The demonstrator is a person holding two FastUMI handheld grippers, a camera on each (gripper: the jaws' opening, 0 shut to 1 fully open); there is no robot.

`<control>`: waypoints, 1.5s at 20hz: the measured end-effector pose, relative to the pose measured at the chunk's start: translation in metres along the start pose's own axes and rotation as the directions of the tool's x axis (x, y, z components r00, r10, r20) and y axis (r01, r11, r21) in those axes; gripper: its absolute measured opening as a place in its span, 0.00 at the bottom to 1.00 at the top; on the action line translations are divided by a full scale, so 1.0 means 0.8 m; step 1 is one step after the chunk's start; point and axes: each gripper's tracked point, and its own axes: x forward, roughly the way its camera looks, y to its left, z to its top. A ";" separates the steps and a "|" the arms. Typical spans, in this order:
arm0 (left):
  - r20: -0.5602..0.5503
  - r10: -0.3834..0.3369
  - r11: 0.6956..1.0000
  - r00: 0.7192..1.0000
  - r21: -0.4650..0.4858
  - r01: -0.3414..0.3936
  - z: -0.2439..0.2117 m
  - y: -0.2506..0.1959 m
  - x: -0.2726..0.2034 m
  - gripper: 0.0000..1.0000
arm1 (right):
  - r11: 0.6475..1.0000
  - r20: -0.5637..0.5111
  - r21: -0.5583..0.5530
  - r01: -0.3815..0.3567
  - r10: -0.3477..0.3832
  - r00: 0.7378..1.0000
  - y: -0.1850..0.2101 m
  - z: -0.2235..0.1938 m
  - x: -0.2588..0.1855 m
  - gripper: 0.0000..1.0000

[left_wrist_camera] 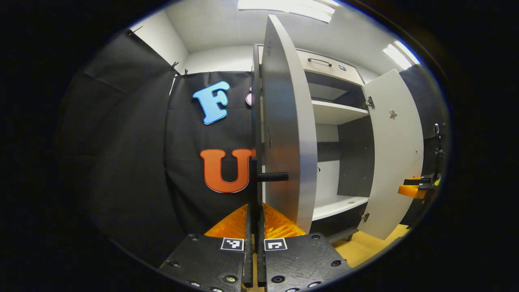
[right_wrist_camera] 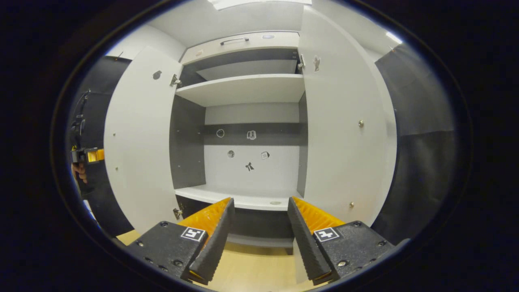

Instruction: Open the right door of the double-door shoe cabinet with the right hand, and open the left door with the left hand.

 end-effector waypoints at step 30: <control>0.010 0.030 0.999 1.000 -0.044 -0.029 -0.030 -0.214 0.044 0.87 | 0.995 0.052 0.034 0.095 -0.096 0.994 -0.016 0.005 -0.014 0.83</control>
